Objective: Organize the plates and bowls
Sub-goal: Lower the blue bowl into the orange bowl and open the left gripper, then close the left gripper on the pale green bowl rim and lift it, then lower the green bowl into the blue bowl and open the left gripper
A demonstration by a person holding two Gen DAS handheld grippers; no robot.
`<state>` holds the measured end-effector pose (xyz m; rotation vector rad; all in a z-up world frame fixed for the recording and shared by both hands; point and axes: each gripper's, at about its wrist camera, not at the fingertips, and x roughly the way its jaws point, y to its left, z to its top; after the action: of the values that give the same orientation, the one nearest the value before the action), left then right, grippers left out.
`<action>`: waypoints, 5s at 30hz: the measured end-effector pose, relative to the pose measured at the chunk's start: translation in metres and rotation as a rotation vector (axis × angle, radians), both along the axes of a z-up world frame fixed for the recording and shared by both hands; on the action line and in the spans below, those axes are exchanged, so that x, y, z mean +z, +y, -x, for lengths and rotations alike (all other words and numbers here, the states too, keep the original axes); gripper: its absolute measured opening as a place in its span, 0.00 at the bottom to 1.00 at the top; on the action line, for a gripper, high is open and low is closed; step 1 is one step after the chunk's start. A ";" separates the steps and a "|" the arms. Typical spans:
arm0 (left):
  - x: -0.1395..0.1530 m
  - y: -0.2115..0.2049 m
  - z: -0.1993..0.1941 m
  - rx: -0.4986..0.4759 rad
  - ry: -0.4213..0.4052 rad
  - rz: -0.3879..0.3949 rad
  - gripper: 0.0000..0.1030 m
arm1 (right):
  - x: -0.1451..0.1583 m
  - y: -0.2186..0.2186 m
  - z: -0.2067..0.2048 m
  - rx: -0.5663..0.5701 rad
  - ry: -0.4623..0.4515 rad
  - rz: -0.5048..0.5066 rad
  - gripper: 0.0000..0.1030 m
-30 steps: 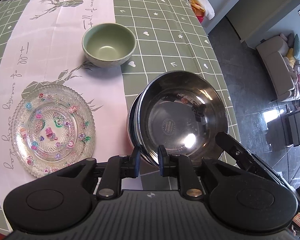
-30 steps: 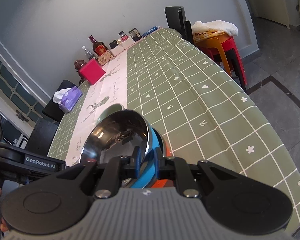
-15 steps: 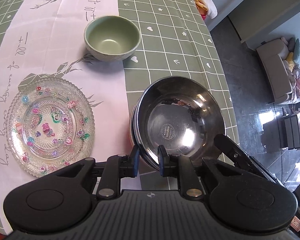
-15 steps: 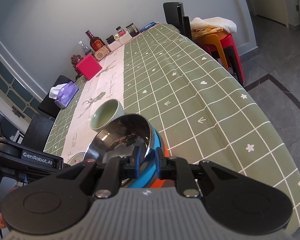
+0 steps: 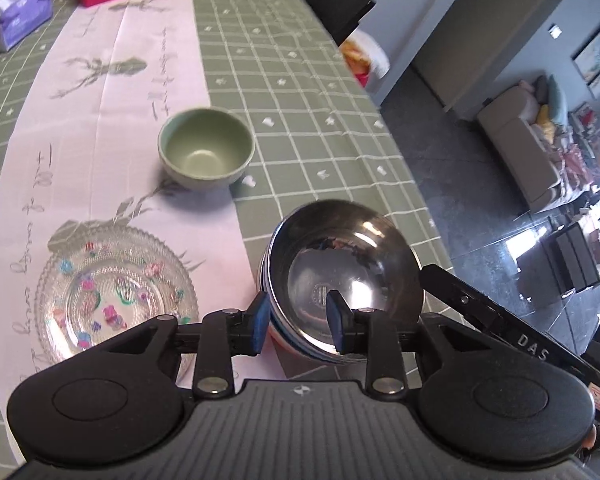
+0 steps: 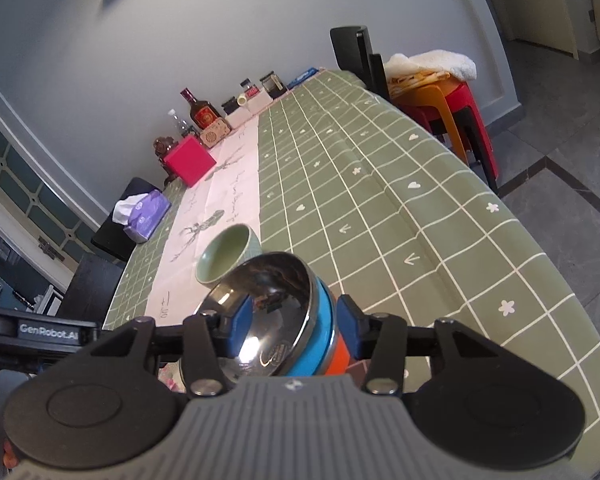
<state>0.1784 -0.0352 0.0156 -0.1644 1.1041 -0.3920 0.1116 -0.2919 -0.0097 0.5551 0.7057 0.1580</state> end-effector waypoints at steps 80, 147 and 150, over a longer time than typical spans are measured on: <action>-0.072 0.036 -0.170 0.092 0.076 -0.199 0.11 | -0.045 0.116 -0.236 0.284 0.413 0.192 0.08; -0.020 -0.027 -0.036 0.081 0.245 -0.058 0.12 | 0.035 0.052 -0.083 0.319 0.401 0.375 0.06; -0.026 -0.033 -0.039 0.074 0.248 -0.095 0.12 | 0.028 0.056 -0.087 0.326 0.408 0.395 0.06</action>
<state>0.2174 -0.0686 -0.0101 -0.1723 1.3541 -0.2563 0.1982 -0.2363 0.0188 0.0858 1.1927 0.2041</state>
